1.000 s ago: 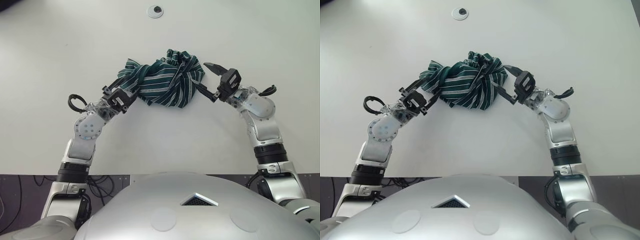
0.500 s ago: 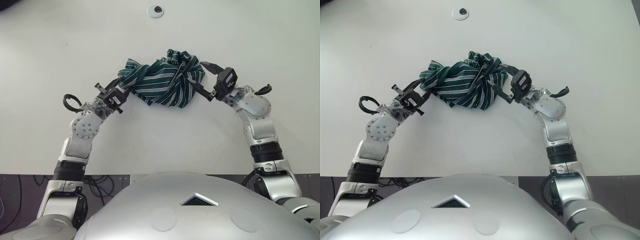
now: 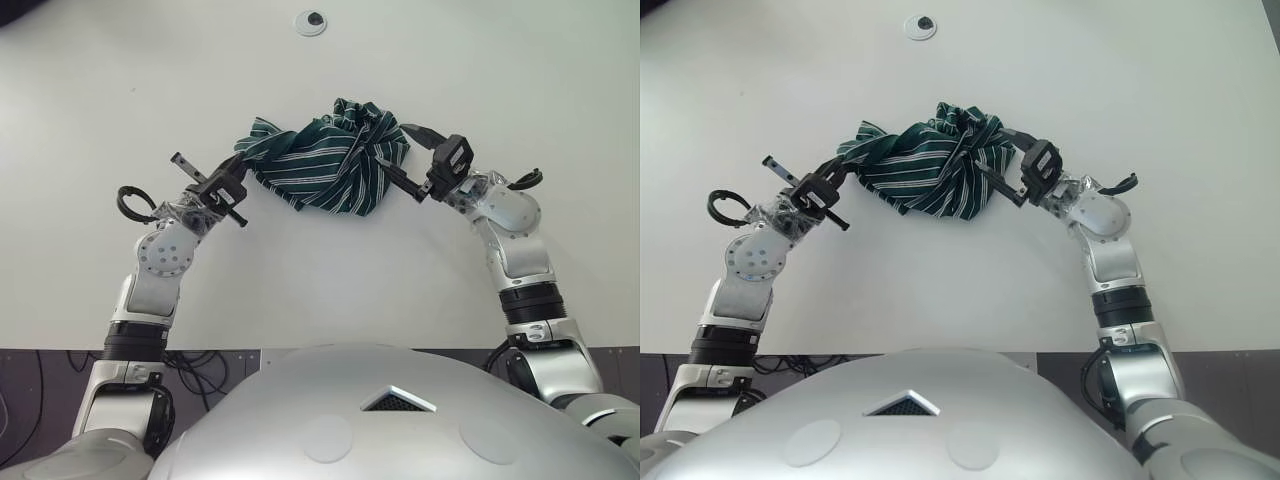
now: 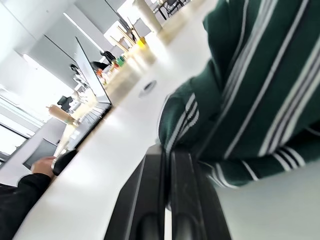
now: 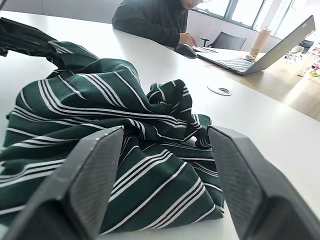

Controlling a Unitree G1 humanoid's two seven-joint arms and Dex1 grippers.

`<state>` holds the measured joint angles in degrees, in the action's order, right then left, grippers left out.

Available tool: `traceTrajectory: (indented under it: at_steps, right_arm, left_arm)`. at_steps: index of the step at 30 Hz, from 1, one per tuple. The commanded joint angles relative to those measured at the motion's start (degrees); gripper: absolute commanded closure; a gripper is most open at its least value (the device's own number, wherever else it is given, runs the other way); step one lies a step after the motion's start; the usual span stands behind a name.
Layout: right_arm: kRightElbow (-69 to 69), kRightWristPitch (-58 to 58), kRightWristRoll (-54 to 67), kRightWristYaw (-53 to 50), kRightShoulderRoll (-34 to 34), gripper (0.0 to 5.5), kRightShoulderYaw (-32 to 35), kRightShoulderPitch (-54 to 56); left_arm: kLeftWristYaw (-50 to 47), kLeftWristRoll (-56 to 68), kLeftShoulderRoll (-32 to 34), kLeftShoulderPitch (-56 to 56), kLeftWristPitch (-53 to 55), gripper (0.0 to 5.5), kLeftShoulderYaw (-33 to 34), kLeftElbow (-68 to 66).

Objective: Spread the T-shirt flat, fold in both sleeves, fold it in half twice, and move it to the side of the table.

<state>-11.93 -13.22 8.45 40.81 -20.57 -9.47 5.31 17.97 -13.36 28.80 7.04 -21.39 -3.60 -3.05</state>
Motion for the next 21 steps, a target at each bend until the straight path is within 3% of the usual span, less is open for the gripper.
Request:
traceTrajectory:
  at_steps: [1, 6, 14, 18, 21]
  right_arm:
    - [-1.32, -0.99, -1.02, -0.29, 0.93, 2.44, -0.13, 1.15]
    - [-4.66, -2.58, -2.47, -0.39, 1.74, 2.44, -0.9, 3.76]
    - [-22.24, -14.68, -24.06, -11.42, 0.84, 2.44, -9.08, 15.85]
    - [-21.02, -14.33, -26.37, -2.84, -2.5, 2.44, -13.48, 15.32]
    - [-8.42, -10.76, -18.85, 14.96, -11.05, 2.44, -17.98, 7.26]
  left_arm:
    - [-2.96, 3.97, -0.49, -2.59, -4.51, 5.48, 4.9, 4.45]
    - [-7.1, 1.39, -0.32, -4.52, -11.84, 5.48, 7.61, 5.6]
    - [-10.43, -4.03, 1.08, -6.32, -19.63, 5.48, 8.63, 3.97]
    - [-11.14, -5.74, 1.53, -6.89, -21.77, 5.48, 8.93, 3.59]
    - [-11.55, -7.78, 3.01, -7.75, -22.99, 5.48, 9.4, 1.73]
